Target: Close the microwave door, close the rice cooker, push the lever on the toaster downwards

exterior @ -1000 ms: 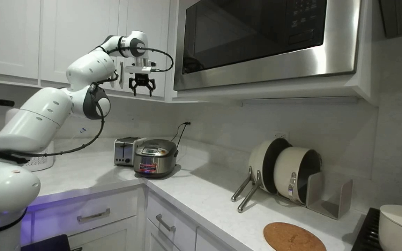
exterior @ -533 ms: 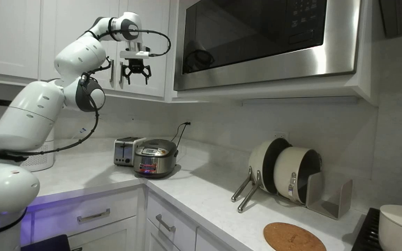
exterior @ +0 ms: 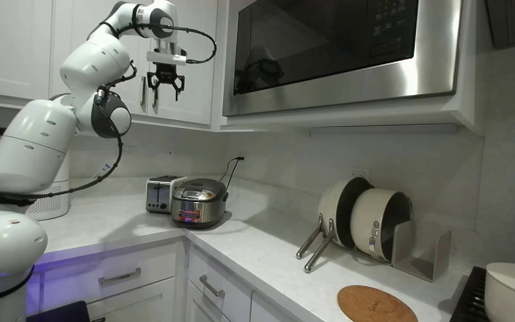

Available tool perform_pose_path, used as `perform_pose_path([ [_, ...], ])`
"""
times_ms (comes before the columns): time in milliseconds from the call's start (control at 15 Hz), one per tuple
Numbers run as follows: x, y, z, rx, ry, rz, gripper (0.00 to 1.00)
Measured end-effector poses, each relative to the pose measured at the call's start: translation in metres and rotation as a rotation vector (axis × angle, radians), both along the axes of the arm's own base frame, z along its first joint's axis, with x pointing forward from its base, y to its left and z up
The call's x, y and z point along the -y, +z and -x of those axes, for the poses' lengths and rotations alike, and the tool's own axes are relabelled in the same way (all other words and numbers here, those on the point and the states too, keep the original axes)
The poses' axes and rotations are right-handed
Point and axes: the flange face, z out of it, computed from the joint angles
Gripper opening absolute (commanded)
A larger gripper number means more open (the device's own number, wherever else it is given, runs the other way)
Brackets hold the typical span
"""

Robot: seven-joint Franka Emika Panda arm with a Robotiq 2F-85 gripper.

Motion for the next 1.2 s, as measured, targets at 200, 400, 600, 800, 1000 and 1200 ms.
perform_pose_path([
  [200, 0.003, -0.002, -0.003, -0.025, 0.015, -0.021, 0.27],
  [400, 0.002, -0.011, -0.010, -0.053, 0.014, -0.005, 0.05],
  [600, -0.002, -0.022, -0.021, -0.076, 0.011, 0.003, 0.00],
  [800, -0.007, -0.033, -0.031, -0.097, 0.000, 0.000, 0.00],
  [1000, -0.013, -0.042, -0.039, -0.119, -0.007, -0.010, 0.00],
  [1200, -0.020, -0.051, -0.046, -0.138, 0.003, -0.007, 0.26],
])
